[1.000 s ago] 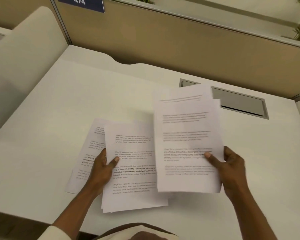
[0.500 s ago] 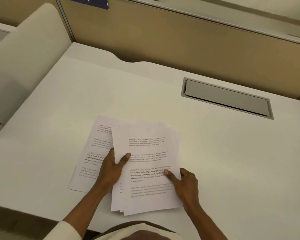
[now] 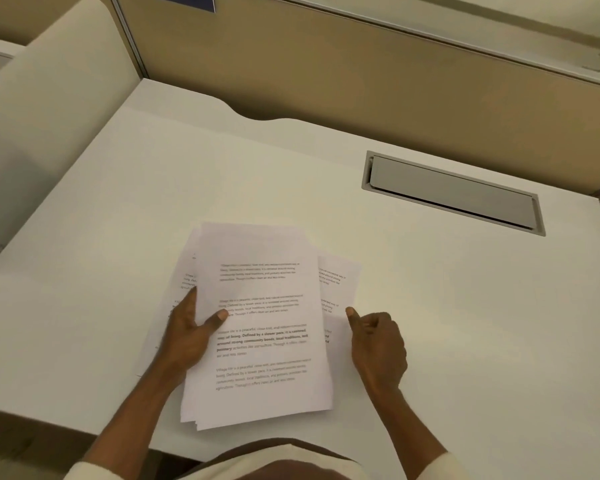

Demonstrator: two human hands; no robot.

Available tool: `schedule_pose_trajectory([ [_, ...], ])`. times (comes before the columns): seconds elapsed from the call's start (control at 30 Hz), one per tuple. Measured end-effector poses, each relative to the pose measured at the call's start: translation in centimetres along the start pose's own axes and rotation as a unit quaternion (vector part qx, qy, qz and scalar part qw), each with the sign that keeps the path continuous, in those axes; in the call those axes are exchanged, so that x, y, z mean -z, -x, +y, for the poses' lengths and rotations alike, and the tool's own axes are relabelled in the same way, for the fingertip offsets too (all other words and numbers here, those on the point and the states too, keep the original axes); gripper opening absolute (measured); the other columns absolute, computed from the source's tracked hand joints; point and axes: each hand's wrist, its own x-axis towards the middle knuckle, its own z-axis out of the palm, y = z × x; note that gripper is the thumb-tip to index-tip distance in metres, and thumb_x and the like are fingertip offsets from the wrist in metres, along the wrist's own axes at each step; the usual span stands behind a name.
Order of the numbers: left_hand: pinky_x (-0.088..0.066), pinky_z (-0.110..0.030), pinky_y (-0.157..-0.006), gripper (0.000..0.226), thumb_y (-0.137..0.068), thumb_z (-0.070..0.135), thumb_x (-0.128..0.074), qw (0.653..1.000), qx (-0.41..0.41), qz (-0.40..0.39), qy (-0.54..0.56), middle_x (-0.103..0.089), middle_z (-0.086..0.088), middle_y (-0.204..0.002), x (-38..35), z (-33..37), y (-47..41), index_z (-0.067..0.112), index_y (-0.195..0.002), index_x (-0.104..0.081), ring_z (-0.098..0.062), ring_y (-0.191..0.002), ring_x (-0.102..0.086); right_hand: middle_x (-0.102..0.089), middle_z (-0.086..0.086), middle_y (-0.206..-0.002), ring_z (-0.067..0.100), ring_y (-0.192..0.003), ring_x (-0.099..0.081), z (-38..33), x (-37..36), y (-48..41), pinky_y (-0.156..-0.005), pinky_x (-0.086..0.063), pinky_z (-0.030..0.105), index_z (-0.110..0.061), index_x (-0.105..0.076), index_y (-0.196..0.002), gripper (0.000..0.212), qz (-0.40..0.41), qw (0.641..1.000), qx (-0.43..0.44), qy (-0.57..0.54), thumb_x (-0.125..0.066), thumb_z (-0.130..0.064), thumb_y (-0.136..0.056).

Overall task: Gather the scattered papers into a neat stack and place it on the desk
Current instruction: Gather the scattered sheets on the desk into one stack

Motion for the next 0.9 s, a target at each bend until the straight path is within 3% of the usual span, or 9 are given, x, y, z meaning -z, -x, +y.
schedule_pose_trajectory([
  [0.07, -0.067, -0.027, -0.086, 0.050, -0.098, 0.007, -0.077, 1.000, 0.013, 0.020, 0.020, -0.082, 0.014, -0.125, 2.1, -0.3, -0.1, 0.035, -0.138, -0.068, -0.011, -0.110, -0.081, -0.065, 0.003, -0.119, 0.030, -0.120, -0.063, -0.4, 0.2, -0.4, -0.093, -0.055, 0.048, -0.019, -0.063, -0.121, 0.068, 0.012, 0.999, 0.018, 0.041, -0.072, -0.076, -0.084],
  [0.17, -0.065, -0.044, -0.094, 0.052, -0.097, 0.007, -0.078, 0.998, 0.034, 0.046, 0.030, -0.082, 0.002, -0.128, 4.7, -0.7, -0.2, 0.025, -0.145, -0.067, -0.023, -0.110, -0.081, -0.055, 0.013, -0.138, 0.036, -0.132, -0.050, -1.4, 0.2, -0.1, -0.106, -0.045, 0.048, -0.010, -0.056, -0.143, 0.108, 0.018, 0.990, 0.046, 0.131, -0.074, -0.088, -0.070],
  [0.27, -0.069, -0.038, -0.082, 0.046, -0.097, 0.009, -0.078, 0.998, 0.037, 0.048, 0.034, -0.084, 0.004, -0.123, 6.2, -1.0, 0.0, 0.029, -0.137, -0.071, -0.023, -0.105, -0.083, -0.039, 0.016, -0.158, 0.037, -0.146, -0.037, -2.1, 0.0, 0.1, -0.114, -0.037, 0.048, -0.011, -0.044, -0.153, 0.122, -0.021, 0.976, 0.066, 0.207, -0.069, -0.093, -0.067],
  [0.37, -0.068, -0.041, -0.084, 0.044, -0.096, 0.008, -0.078, 0.998, 0.039, 0.044, 0.036, -0.084, 0.005, -0.122, 6.2, -1.3, 0.0, 0.029, -0.134, -0.071, -0.021, -0.104, -0.084, -0.029, 0.018, -0.166, 0.037, -0.154, -0.029, -1.9, 0.6, -0.3, -0.120, -0.034, 0.048, -0.016, -0.039, -0.160, 0.106, -0.056, 0.969, 0.083, 0.226, -0.077, -0.076, -0.081],
  [0.47, -0.066, -0.048, -0.092, 0.046, -0.096, 0.009, -0.079, 0.998, 0.044, 0.038, 0.030, -0.084, 0.003, -0.123, 5.5, -1.7, 0.0, 0.026, -0.138, -0.069, -0.024, -0.105, -0.083, -0.035, 0.013, -0.163, 0.034, -0.149, -0.036, -1.3, 2.2, -1.5, -0.115, -0.041, 0.044, -0.023, -0.046, -0.159, 0.079, -0.072, 0.962, 0.105, 0.240, -0.082, -0.042, -0.092],
  [0.6, -0.068, -0.050, -0.089, 0.045, -0.097, 0.010, -0.078, 0.998, 0.044, 0.026, 0.021, -0.084, 0.003, -0.122, 4.5, -1.7, -0.2, 0.026, -0.138, -0.069, -0.026, -0.103, -0.083, -0.043, 0.014, -0.157, 0.034, -0.145, -0.043, 0.4, 4.3, -2.8, -0.110, -0.047, 0.047, -0.022, -0.049, -0.156, 0.068, -0.062, 0.963, 0.076, 0.249, -0.074, -0.015, -0.093],
  [0.7, -0.069, -0.041, -0.084, 0.042, -0.098, 0.009, -0.077, 0.999, 0.043, 0.021, 0.025, -0.084, 0.006, -0.121, 4.3, -1.6, -0.5, 0.026, -0.136, -0.070, -0.023, -0.103, -0.083, -0.053, 0.017, -0.150, 0.038, -0.141, -0.048, 1.5, 5.4, -3.3, -0.108, -0.048, 0.053, -0.013, -0.050, -0.154, 0.074, -0.029, 0.980, 0.014, 0.195, -0.082, -0.040, -0.093],
  [0.8, -0.068, -0.039, -0.085, 0.043, -0.098, 0.006, -0.076, 0.998, 0.042, 0.024, 0.029, -0.084, 0.005, -0.121, 4.3, -1.3, -0.7, 0.025, -0.136, -0.070, -0.022, -0.104, -0.083, -0.052, 0.015, -0.139, 0.036, -0.133, -0.049, 2.0, 5.6, -2.8, -0.099, -0.052, 0.051, -0.009, -0.052, -0.144, 0.105, -0.048, 0.971, -0.013, 0.232, -0.087, -0.074, -0.069],
  [0.9, -0.069, -0.036, -0.083, 0.045, -0.098, 0.005, -0.076, 0.999, 0.042, 0.017, 0.028, -0.084, 0.004, -0.122, 4.0, -1.1, -0.8, 0.024, -0.138, -0.069, -0.021, -0.104, -0.083, -0.051, 0.013, -0.134, 0.034, -0.129, -0.052, 2.6, 5.3, -2.3, -0.096, -0.053, 0.048, -0.014, -0.049, -0.142, 0.115, -0.043, 0.955, -0.003, 0.294, -0.087, -0.082, -0.058],
])
